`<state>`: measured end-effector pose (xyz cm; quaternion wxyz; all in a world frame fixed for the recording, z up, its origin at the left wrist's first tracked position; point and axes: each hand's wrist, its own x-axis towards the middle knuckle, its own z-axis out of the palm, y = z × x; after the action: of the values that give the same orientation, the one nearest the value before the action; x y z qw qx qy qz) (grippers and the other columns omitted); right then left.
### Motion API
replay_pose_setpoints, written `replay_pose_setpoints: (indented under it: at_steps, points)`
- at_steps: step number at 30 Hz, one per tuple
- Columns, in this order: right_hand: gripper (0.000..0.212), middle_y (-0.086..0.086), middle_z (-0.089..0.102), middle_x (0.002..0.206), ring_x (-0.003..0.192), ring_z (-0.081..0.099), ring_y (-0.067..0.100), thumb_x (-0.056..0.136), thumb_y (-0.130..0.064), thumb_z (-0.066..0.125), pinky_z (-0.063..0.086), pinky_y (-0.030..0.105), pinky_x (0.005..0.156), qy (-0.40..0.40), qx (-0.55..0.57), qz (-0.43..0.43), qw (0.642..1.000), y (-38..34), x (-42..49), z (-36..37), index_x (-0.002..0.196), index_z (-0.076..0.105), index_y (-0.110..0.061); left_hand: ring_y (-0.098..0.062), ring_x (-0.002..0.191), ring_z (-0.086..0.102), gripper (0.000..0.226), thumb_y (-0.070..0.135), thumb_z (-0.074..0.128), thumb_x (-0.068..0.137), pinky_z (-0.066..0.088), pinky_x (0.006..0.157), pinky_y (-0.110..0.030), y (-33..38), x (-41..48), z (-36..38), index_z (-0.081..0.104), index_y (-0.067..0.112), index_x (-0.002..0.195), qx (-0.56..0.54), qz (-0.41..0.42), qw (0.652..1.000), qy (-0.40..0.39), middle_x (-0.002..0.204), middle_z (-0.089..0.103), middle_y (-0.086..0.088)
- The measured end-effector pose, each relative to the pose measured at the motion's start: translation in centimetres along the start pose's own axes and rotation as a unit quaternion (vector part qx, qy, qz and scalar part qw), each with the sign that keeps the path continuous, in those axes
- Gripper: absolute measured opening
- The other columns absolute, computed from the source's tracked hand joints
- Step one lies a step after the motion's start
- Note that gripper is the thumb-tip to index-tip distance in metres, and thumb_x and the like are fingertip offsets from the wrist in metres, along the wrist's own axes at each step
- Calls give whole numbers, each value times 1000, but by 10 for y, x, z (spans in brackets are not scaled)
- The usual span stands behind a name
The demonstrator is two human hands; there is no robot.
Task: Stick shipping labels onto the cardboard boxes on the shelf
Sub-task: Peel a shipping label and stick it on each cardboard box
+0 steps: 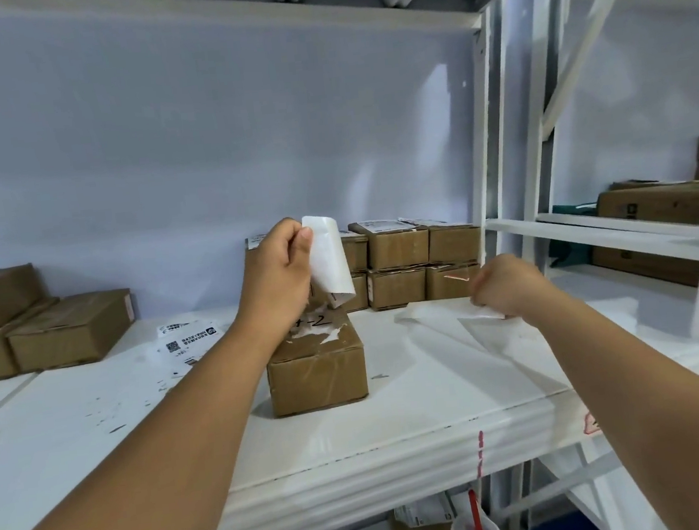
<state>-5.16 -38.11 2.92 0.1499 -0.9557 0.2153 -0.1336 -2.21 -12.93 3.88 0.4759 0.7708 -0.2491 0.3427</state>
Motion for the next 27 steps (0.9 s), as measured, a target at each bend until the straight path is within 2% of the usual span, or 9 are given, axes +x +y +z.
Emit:
replay_pose_setpoints:
  at_steps: [5, 7, 9, 11, 15, 19, 21, 23, 27]
  points:
    - [37, 7, 60, 106, 84, 53, 24, 87, -2, 42, 46, 29, 67, -14, -96, -13, 995, 6, 4, 13, 117, 61, -9, -6, 56, 41, 22, 23, 38, 101, 29, 50, -15, 4, -3, -2, 45, 11, 84, 2, 15, 993, 117, 63, 43, 8]
    - [35, 9, 56, 109, 100, 51, 28, 88, -6, 46, 48, 35, 80, -5, -130, -2, 992, 7, -1, 20, 121, 56, -10, -6, 57, 42, 21, 24, 37, 101, 30, 51, -14, 4, -3, -3, 45, 12, 86, 4, 19, 991, 134, 63, 43, 9]
    - [38, 11, 46, 129, 124, 35, 33, 90, -11, 45, 35, 43, 100, 26, -201, 13, 979, 4, -8, 23, 127, 51, -16, -6, 57, 43, 21, 24, 37, 102, 30, 50, -13, 4, -4, -2, 45, 12, 86, 5, 21, 991, 133, 64, 44, 10]
    - [40, 11, 43, 133, 129, 27, 34, 87, -9, 44, 26, 47, 105, 72, -229, 5, 971, -5, -14, 21, 124, 54, -20, -5, 58, 43, 21, 24, 37, 101, 30, 50, -12, 4, -4, -1, 45, 12, 87, 7, 23, 992, 126, 65, 43, 11]
    - [40, 6, 56, 117, 122, 37, 31, 82, -2, 42, 33, 40, 99, 133, -13, -70, 989, -26, -20, 12, 105, 66, -25, -6, 59, 43, 21, 24, 37, 101, 32, 50, -11, 5, -5, 0, 44, 11, 87, 8, 28, 993, 115, 66, 43, 12]
    - [29, -6, 62, 92, 90, 57, 14, 88, -5, 48, 45, 22, 74, 85, 270, -186, 941, -66, -35, 1, 93, 67, -26, -6, 55, 42, 22, 23, 38, 101, 31, 50, -13, 5, -5, 0, 45, 10, 84, -1, 22, 992, 122, 62, 42, 9]
    - [29, -10, 62, 96, 90, 59, 10, 86, -9, 59, 50, 24, 75, 29, 328, -265, 906, -86, -39, 2, 105, 62, -30, -2, 56, 44, 24, 23, 39, 101, 30, 51, -15, 5, -4, -2, 46, 10, 83, -15, 14, 992, 127, 61, 42, 7]
    - [50, -9, 59, 112, 92, 59, 9, 81, -13, 67, 53, 28, 72, -15, 331, -324, 886, -102, -41, 7, 123, 52, -36, 1, 54, 43, 25, 24, 39, 100, 30, 50, -17, 5, -2, -3, 47, 9, 82, -41, -6, 990, 133, 60, 43, 5]
    - [63, -8, 56, 116, 88, 59, 8, 79, -7, 67, 46, 16, 69, 11, 390, -370, 843, -126, -42, 23, 133, 43, -30, -10, 57, 40, 32, 28, 39, 100, 32, 55, -27, 4, 1, -6, 48, 6, 78, -93, -59, 982, 153, 61, 44, 2]
